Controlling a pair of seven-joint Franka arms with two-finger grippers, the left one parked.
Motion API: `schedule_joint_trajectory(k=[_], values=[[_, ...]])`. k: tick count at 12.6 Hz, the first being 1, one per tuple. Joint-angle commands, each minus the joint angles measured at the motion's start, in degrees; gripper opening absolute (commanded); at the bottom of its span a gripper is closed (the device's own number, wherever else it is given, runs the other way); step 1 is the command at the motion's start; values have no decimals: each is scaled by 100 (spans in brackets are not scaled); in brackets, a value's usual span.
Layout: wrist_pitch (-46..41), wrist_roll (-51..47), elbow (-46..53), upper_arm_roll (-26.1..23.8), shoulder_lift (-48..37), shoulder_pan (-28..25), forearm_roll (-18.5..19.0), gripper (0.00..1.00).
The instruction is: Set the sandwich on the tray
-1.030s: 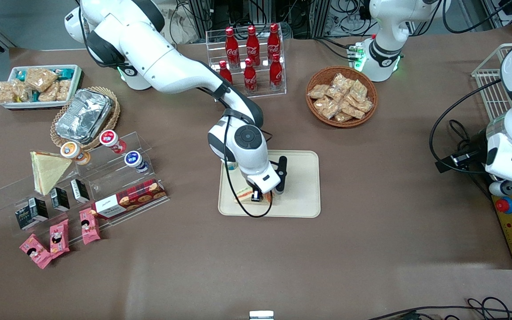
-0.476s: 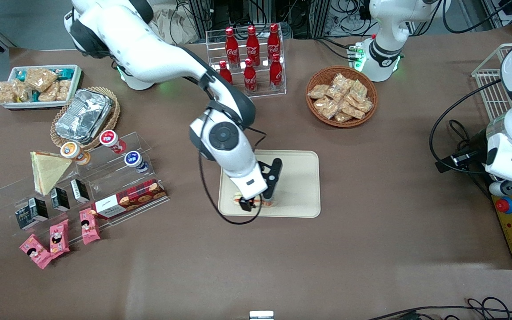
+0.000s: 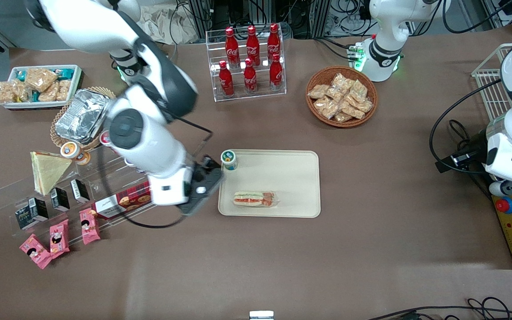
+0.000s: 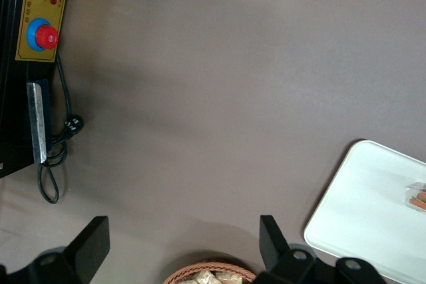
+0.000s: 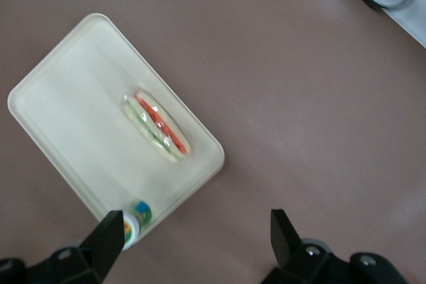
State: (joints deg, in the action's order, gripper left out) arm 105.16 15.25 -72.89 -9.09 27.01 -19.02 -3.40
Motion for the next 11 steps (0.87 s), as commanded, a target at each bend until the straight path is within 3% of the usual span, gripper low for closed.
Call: schedule_joint_trajectory(k=[1, 3, 5, 9, 11], values=[[-679, -233, -208, 47, -616, 624, -161, 98], [-1250, -215, -234, 82, -994, 1082, -56, 98], [-1393, -154, -243, 415, -1188, 1190, 242, 98], [-1665, -171, -314, 1127, -1479, 1190, 217, 98], [-1780, -224, -314, 1487, -1488, 1216, -37, 98]])
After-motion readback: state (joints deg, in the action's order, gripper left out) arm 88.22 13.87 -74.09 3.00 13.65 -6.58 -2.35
